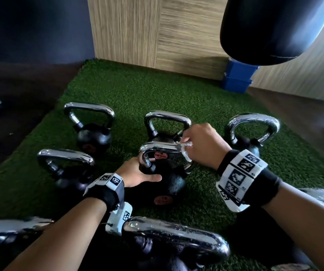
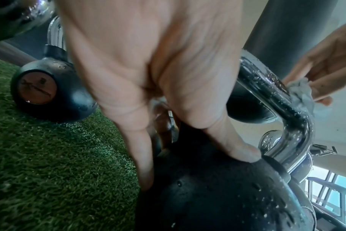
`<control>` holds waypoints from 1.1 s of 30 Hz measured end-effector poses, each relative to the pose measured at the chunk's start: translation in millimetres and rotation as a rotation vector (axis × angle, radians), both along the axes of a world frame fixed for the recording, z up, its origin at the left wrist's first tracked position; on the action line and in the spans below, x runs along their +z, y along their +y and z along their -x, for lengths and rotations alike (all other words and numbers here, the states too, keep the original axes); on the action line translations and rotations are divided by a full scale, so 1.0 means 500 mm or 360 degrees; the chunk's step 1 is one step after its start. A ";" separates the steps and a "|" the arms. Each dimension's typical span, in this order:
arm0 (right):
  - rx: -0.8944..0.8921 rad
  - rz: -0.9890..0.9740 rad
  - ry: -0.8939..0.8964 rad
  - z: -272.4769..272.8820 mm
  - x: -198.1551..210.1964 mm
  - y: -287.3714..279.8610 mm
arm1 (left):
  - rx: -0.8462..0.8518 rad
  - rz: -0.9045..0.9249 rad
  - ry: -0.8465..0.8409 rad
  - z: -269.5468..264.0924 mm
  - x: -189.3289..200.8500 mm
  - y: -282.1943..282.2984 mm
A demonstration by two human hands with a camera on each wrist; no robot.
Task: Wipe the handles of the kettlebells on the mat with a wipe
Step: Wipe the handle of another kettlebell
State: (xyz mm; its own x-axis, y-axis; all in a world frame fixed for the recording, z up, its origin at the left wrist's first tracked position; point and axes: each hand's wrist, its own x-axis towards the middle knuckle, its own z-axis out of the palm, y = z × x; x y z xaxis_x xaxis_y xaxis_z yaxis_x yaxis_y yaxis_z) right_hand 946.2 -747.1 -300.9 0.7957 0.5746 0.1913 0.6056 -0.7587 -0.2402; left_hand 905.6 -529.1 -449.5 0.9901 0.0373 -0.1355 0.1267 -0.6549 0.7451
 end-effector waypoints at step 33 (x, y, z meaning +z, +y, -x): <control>-0.0683 -0.0342 0.0535 -0.026 -0.189 -0.087 | 0.0107 -0.0109 0.0267 0.021 0.015 -0.013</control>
State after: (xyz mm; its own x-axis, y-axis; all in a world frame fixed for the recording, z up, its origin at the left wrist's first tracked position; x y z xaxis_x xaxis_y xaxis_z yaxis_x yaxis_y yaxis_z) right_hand 959.3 -790.6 -395.5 0.9859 0.1636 -0.0352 0.1187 -0.8321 -0.5418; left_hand 895.0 -535.8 -442.0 0.9489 0.1174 -0.2931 0.2903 -0.6890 0.6640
